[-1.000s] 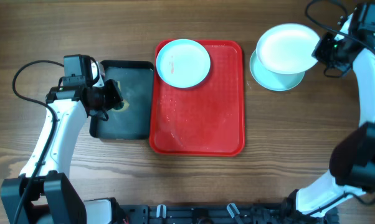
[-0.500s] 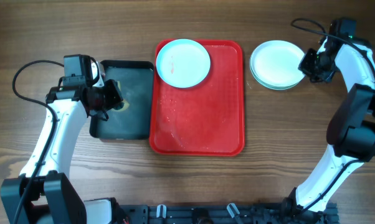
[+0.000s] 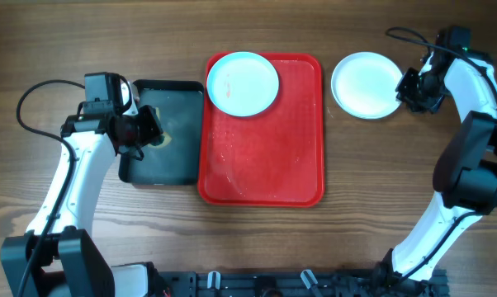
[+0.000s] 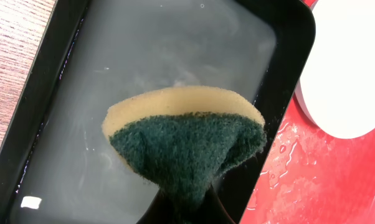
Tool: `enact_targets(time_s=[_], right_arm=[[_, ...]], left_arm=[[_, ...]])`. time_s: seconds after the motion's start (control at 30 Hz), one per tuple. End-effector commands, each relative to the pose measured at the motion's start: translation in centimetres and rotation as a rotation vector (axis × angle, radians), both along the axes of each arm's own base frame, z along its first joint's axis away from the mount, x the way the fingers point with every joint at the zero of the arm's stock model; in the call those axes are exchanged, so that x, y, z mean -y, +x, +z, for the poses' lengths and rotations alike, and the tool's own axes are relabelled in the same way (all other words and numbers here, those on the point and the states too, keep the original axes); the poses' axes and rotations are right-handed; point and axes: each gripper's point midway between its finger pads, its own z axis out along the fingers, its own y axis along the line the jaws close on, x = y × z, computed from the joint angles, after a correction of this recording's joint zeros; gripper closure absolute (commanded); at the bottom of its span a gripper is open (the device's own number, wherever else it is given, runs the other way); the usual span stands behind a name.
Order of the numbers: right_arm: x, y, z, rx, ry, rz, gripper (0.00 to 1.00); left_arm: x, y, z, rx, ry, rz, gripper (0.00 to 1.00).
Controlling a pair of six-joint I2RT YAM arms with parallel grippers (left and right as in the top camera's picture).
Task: Clean dirty plates on tray and stack at the side
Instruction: 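Carry the white plate right and stack it on the green plate, then move the right gripper to the remaining white plate rim and grip it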
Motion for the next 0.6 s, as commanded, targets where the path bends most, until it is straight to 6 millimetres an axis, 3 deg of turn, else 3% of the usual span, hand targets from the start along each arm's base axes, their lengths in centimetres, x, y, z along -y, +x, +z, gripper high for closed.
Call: enact_targets(time_s=[0.0, 0.13, 0.2, 0.37, 0.57], right_arm=[[-2.1, 1.0, 1.7, 0.046, 0.106, 0.079, 0.42], [-6.4, 2.2, 5.7, 0.149, 0.288, 0.152, 0.41], [-8.2, 2.3, 6.8, 0.173, 0.314, 0.192, 0.43], [-13.0, 2.9, 7.0, 0.210, 0.286, 0.391, 0.46], [-20.8, 3.7, 6.5, 0.260, 0.214, 0.582, 0.52]], left_arm=[[-0.2, -0.2, -0.6, -0.015, 0.009, 0.003, 0.96], [-0.2, -0.2, -0.6, -0.015, 0.008, 0.003, 0.96], [-0.2, -0.3, -0.6, -0.015, 0.008, 0.003, 0.96], [-0.2, -0.2, -0.6, -0.015, 0.008, 0.003, 0.96], [-0.2, -0.3, -0.6, -0.019, 0.008, 0.004, 0.96]])
